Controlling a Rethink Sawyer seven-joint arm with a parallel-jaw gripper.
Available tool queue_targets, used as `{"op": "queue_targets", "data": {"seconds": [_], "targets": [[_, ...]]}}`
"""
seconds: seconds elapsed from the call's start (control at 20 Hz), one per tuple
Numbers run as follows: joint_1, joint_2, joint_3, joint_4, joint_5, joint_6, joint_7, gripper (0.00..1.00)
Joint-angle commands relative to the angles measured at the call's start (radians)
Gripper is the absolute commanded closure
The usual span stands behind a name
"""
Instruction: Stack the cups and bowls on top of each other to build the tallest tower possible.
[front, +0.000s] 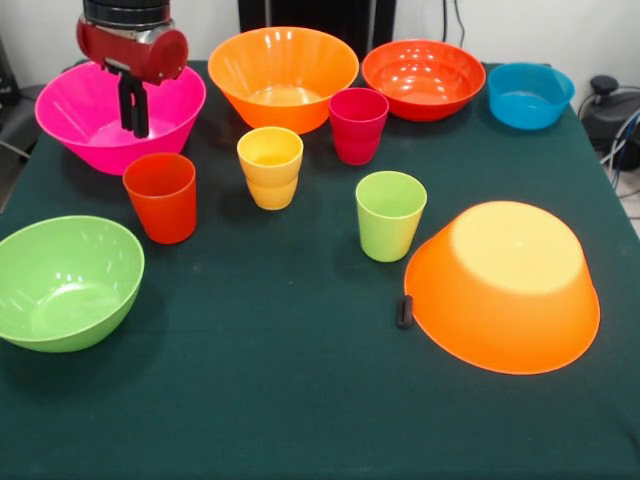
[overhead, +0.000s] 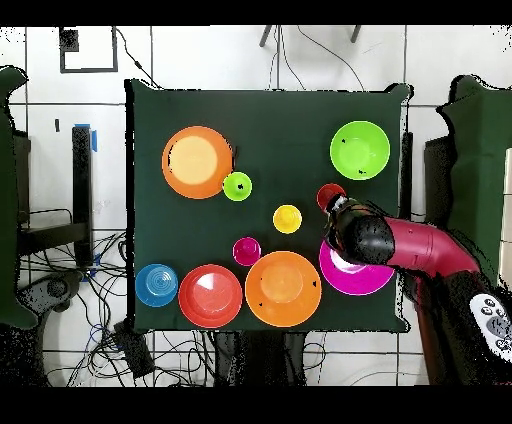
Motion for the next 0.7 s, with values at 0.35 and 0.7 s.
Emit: {"op": "queue_targets", "data": {"seconds": [0.35, 0.7], "targets": [[0.002, 0.176, 0.163, -0.15, -0.064, 0.085, -0.225, 1.0], [-0.078, 0.261, 0.319, -0.215, -0.176, 0.14, -0.504, 1.0]]}}
